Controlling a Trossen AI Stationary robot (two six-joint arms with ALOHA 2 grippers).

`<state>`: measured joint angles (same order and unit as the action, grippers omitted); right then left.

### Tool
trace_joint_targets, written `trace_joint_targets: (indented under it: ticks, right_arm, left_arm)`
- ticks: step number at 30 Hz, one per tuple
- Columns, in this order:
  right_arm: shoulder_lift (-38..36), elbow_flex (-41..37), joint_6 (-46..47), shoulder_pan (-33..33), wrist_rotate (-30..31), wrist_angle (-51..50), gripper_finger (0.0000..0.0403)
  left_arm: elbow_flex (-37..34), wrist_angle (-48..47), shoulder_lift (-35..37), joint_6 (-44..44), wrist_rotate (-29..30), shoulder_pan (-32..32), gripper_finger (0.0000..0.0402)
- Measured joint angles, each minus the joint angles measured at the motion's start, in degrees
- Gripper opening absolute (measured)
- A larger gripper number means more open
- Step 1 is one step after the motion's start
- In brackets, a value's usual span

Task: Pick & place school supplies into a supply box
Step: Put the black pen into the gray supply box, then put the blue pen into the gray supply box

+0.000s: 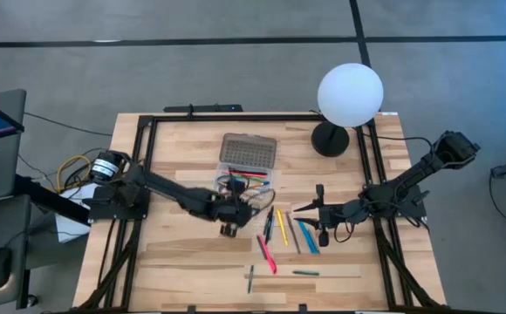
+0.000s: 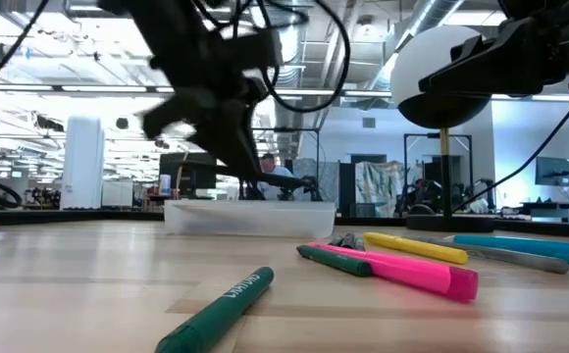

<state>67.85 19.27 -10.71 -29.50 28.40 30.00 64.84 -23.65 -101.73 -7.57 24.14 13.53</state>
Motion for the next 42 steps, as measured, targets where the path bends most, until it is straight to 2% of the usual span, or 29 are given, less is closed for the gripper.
trace_joint_targets:
  ticks: [4,8,16,23,29,33,37,42]
  right_arm:
    - [0.0,0.0,1.62,0.0,0.0,-1.42,0.0102]
    - [0.0,0.0,3.21,0.0,0.0,-3.03,0.0102]
    - [0.0,-1.43,5.27,0.0,0.0,-3.17,0.0102]
    - [0.0,-1.77,7.73,0.0,0.04,-4.35,0.0102]
    - [0.0,-1.78,9.69,0.0,0.08,-4.38,0.0102]
    - [0.0,-1.77,16.93,0.31,1.63,-6.28,0.0102]
    - [0.0,-1.77,25.16,0.87,3.07,-10.29,0.0102]
    - [0.0,-1.77,32.77,-0.01,3.08,-12.03,0.0102]
  left_arm:
    - [-0.24,1.24,0.0,0.87,3.54,-6.17,0.0021]
    - [-0.48,1.96,0.0,1.38,2.96,-11.77,0.0022]
    - [-0.48,6.41,0.04,1.29,-3.73,-17.37,0.0025]
    - [-0.48,6.49,0.07,4.08,-7.42,-19.8,0.0057]
    - [-0.48,6.4,0.07,5.8,-8.96,-20.23,0.0106]
    - [-0.48,4.61,0.2,5.81,-9.3,-19.43,0.0134]
    - [-0.5,2.19,1.99,5.81,-11.88,-16.45,0.0145]
    - [-0.5,0.37,4.41,5.42,-11.69,-9.94,0.0143]
